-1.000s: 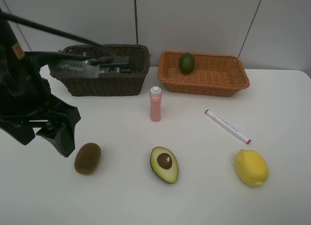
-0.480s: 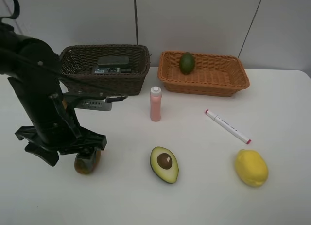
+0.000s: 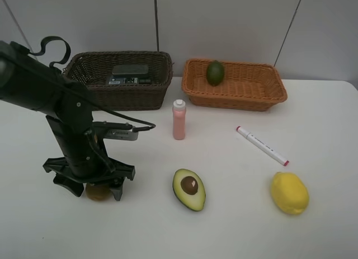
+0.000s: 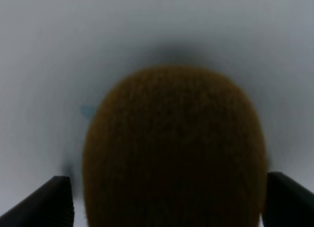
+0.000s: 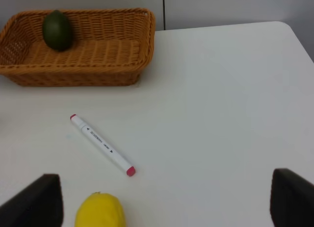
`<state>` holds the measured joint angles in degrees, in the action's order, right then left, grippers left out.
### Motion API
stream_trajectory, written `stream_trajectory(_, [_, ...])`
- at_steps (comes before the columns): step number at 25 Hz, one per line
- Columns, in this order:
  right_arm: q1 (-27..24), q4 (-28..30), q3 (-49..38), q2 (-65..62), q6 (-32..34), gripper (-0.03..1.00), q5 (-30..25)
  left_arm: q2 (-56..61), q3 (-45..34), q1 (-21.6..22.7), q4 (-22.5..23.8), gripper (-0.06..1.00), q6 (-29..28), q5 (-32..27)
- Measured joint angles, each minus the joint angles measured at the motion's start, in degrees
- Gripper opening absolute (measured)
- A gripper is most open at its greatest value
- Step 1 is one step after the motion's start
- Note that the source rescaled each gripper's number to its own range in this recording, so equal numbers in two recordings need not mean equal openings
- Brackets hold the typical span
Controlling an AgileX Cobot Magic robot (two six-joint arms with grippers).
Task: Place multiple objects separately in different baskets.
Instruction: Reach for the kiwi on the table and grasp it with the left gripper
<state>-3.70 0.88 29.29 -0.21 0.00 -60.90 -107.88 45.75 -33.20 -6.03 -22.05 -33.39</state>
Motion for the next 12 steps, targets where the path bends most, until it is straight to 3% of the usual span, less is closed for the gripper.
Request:
stream_trajectory(1, [0.0, 0.0, 0.0, 0.0, 0.0, 1.0, 0.0, -0.25, 0.0, 0.0, 0.0, 0.91, 0.0, -0.06])
stream_trajectory(3, [0.0, 0.0, 0.0, 0.0, 0.0, 1.0, 0.0, -0.61, 0.0, 0.0, 0.0, 0.69, -0.07, -0.11])
stream_trajectory(5, [0.0, 0.0, 0.0, 0.0, 0.0, 1.0, 0.0, -0.81, -0.02, 0.0, 0.0, 0.31, -0.2, -0.23])
stream_trajectory(9, [0.0, 0.0, 0.0, 0.0, 0.0, 1.0, 0.0, -0.49, -0.06, 0.0, 0.0, 0.32, -0.26, -0.53])
stream_trajectory(12, [0.0, 0.0, 0.0, 0.0, 0.0, 1.0, 0.0, 2.14, 0.66, 0.0, 0.0, 0.32, 0.08, -4.27])
